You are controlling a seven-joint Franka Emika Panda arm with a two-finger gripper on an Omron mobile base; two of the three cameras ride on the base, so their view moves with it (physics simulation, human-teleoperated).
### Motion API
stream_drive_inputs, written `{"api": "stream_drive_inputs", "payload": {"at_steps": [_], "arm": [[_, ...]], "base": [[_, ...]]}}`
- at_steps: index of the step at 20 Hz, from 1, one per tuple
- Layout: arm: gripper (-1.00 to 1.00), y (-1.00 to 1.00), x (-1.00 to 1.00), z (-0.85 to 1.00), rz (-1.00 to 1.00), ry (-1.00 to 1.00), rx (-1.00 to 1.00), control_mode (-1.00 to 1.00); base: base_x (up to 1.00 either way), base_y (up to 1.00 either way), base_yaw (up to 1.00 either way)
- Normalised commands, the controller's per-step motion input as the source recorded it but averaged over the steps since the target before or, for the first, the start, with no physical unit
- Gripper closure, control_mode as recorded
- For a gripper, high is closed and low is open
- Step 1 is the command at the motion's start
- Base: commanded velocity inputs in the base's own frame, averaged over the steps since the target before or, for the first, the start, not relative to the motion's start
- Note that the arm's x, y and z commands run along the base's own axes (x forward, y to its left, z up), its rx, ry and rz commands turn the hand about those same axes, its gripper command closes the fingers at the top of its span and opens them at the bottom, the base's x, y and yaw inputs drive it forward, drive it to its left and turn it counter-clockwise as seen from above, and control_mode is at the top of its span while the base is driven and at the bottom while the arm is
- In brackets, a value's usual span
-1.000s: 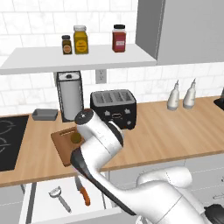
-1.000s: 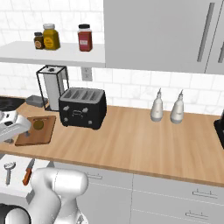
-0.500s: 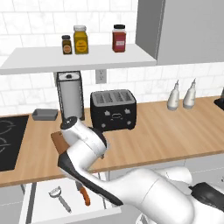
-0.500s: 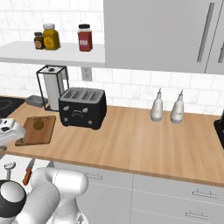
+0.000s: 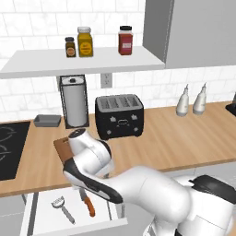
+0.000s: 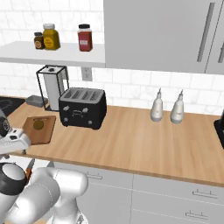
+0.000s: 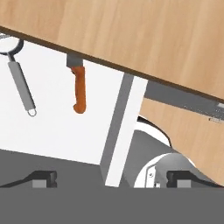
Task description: Place the appropriate cutting tool for cutting the avocado skin on the cutting board.
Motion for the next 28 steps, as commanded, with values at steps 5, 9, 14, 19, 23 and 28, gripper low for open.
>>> {"api": "stream_drive_inputs", "payload": {"at_steps": [5, 9, 14, 19, 23, 28], "arm": [[-1.0, 0.08, -0.1, -0.29, -0.11, 0.09, 0.03, -1.0], [-1.0, 0.03, -0.33, -0.33, -0.12, 0.04, 0.03, -1.0], [-1.0, 0.09, -0.17, -0.43, -0.11, 0.0, 0.04, -1.0], [-1.0, 0.14, -0.01, -0.44, -0.09, 0.01, 0.06, -1.0], [-1.0, 0.22, 0.0, -0.4, -0.07, 0.06, 0.01, -1.0], [-1.0, 0.28, 0.0, -0.34, -0.03, 0.07, 0.0, -1.0]], "base": [[0.0, 0.0, 0.0], [0.0, 0.0, 0.0], [0.0, 0.0, 0.0], [0.0, 0.0, 0.0], [0.0, 0.0, 0.0], [0.0, 0.0, 0.0]]}}
